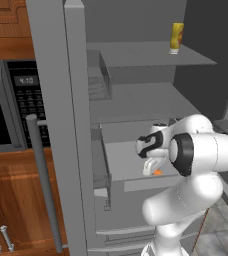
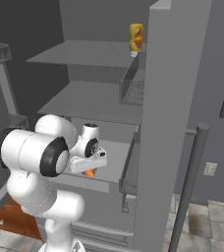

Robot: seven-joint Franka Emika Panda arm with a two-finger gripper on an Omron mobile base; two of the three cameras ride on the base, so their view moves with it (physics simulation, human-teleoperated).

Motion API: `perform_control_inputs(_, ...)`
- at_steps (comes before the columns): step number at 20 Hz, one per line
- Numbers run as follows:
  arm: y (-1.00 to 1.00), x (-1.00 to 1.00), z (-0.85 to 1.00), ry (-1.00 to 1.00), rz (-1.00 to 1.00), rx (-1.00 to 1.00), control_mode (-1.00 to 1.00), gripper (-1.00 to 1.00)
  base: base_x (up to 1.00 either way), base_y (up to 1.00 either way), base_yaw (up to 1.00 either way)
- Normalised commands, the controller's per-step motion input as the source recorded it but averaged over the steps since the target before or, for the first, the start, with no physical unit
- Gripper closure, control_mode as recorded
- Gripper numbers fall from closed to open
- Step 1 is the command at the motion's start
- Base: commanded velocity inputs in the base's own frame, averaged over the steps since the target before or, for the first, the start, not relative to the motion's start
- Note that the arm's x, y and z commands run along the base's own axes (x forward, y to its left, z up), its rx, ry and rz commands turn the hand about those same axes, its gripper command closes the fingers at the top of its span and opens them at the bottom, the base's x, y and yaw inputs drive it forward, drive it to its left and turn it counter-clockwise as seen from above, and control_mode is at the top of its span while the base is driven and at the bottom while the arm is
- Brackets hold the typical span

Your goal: Place the carrot and potato inside the fridge drawer. Close the drawer after placing the vegetables.

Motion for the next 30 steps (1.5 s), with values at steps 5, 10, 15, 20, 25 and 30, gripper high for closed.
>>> perform_control_inputs(5,0.0,-0.06,-0.3,0.0,0.01,0.03,-1.0,-1.0,0.0,0.0,0.0)
perform_control_inputs(10,0.0,0.0,-0.01,0.0,0.0,0.02,-1.0,-1.0,0.0,0.0,0.0)
perform_control_inputs(15,0.01,0.0,0.24,0.0,0.0,0.0,-1.0,-1.0,0.0,0.0,0.0)
perform_control_inputs(20,0.14,0.0,0.93,-0.01,0.0,0.0,-1.0,-1.0,0.0,0.0,0.0)
perform_control_inputs(25,0.15,-0.12,1.0,-0.02,0.0,0.0,-1.0,-1.0,0.0,0.0,0.0)
perform_control_inputs(30,0.0,-0.7,0.9,-0.07,-0.03,0.0,-1.0,-1.0,0.0,0.0,0.0)
